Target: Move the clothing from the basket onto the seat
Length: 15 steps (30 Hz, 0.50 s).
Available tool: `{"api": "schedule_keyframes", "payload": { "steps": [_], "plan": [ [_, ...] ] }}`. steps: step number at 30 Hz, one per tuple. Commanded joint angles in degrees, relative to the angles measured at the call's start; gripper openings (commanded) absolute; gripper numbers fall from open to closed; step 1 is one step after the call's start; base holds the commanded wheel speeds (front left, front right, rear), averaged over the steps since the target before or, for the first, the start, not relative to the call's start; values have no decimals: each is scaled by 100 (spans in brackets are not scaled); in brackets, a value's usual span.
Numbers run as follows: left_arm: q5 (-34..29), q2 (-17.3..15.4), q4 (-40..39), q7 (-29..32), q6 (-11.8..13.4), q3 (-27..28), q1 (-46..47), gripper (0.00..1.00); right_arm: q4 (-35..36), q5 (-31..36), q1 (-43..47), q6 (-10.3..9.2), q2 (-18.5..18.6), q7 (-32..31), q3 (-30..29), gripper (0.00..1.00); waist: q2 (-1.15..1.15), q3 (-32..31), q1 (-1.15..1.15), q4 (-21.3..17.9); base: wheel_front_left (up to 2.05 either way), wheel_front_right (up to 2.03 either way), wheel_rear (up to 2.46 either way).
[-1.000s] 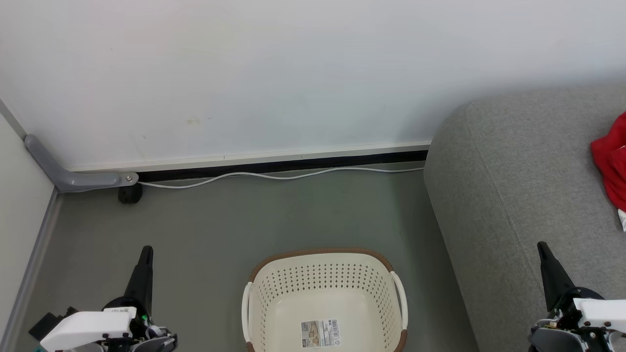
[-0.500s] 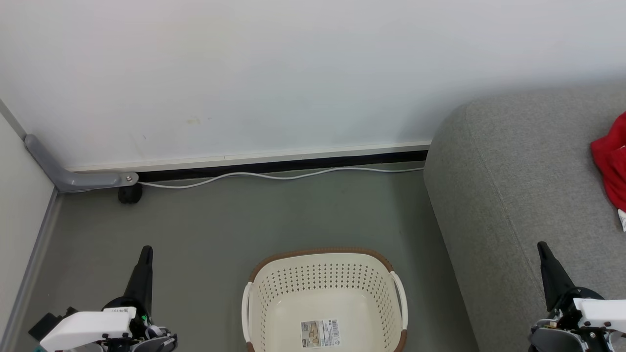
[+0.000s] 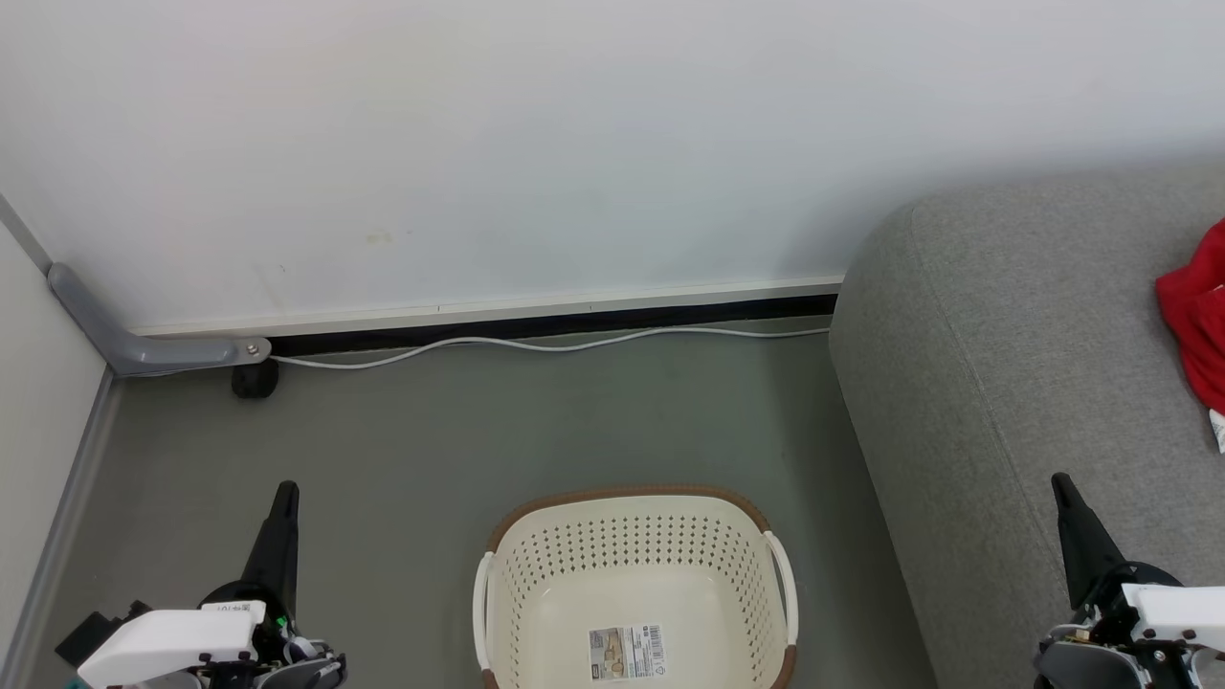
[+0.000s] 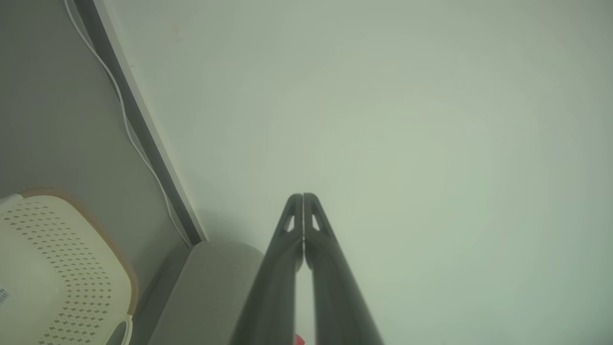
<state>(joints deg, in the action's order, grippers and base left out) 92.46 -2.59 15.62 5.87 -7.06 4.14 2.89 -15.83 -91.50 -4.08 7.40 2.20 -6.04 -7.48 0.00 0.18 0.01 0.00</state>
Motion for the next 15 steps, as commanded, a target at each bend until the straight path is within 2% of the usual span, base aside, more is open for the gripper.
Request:
{"api": "schedule_keyframes", "payload": {
  "steps": [1,15],
  "plan": [
    [9,-65,-158,24,-43,192,326,0,180,-66,-210,9,67,-45,95,0,0,0,0,0,0,0,0],
    [1,-58,-158,32,-43,202,327,0,180,-67,-210,9,67,-45,95,0,0,0,0,0,0,0,0]
  ]
}}
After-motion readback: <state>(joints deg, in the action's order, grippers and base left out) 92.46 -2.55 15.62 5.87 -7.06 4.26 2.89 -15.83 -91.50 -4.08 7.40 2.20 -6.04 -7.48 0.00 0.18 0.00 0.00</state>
